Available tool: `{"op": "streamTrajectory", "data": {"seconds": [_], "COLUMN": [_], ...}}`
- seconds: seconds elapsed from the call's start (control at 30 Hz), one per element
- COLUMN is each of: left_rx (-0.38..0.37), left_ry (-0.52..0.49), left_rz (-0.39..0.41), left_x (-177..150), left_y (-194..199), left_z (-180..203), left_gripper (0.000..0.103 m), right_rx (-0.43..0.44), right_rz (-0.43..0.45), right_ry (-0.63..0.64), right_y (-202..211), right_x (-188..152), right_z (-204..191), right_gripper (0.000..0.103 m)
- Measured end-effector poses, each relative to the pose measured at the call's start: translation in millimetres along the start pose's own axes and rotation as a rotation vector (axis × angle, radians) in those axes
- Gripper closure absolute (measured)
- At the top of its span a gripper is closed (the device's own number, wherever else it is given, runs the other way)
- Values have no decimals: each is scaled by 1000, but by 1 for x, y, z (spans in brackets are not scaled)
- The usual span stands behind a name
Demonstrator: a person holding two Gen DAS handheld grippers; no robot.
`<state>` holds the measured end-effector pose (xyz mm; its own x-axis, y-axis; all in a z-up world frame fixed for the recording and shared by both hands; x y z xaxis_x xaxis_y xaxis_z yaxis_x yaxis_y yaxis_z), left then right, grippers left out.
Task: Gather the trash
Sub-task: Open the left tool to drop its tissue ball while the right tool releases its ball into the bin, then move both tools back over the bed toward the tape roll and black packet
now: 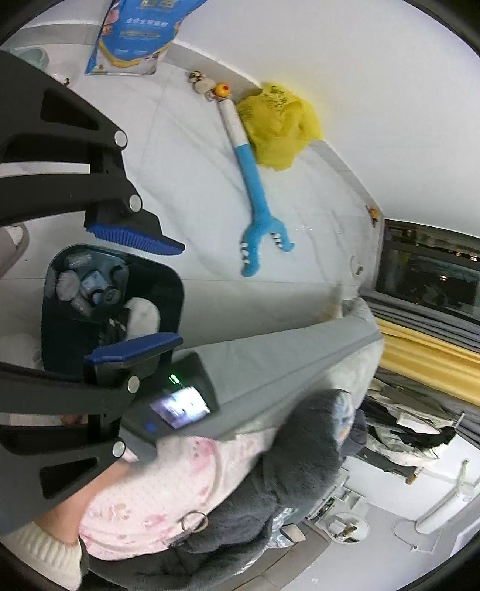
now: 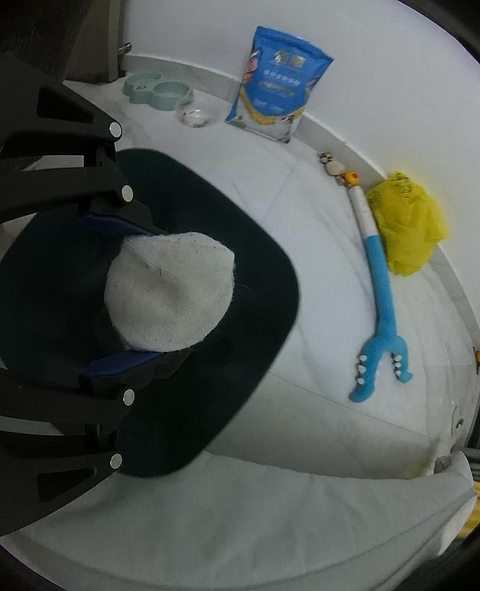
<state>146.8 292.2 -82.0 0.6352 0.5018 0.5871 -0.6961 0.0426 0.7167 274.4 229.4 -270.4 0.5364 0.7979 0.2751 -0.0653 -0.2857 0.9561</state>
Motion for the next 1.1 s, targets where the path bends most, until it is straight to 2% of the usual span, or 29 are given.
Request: {"op": "streamTrajectory", "data": {"seconds": [0.27,0.4,0.43,0.53,0.67,0.87,1.03,1.1], "left_rx": [-19,-40,-39,-39,-61,-101,-125,-121], "left_ry": [-2,2,-6,-43,-77,-110,-121,-133], "left_rz": [61,73,81,109,144,171,187,193], "left_x": [14,19,20,23,28,31,35,34], "left_y": [25,33,34,40,50,57,62,64], "left_z": [2,6,8,22,45,77,103,113], "left_gripper": [58,58,58,58,57,55,53,52], "right_rx": [1,7,9,7,24,62,37,-5], "right_rz": [-80,-113,-114,-117,-76,77,182,236], "right_ry": [22,34,36,28,21,25,41,57], "right_y": [-24,-29,-28,-22,-1,57,103,127], "right_x": [-9,-15,-16,-22,-21,-17,-24,-28], "right_z": [-7,-16,-17,-20,-22,-22,-11,-4], "right_gripper": [49,35,28,21,15,12,11,11]}}
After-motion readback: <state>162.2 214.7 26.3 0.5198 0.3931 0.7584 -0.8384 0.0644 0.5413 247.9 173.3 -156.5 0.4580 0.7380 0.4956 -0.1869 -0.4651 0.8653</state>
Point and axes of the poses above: each gripper's, at about its wrist camera, not at the fingertips, and y roughly against the way its jaws point, z to its right, x to its top, the point moved 5 cm from there along -y, roughly the way its jaws point, and after that the axes turned 13 degrees about y, right-handed, at the moved point
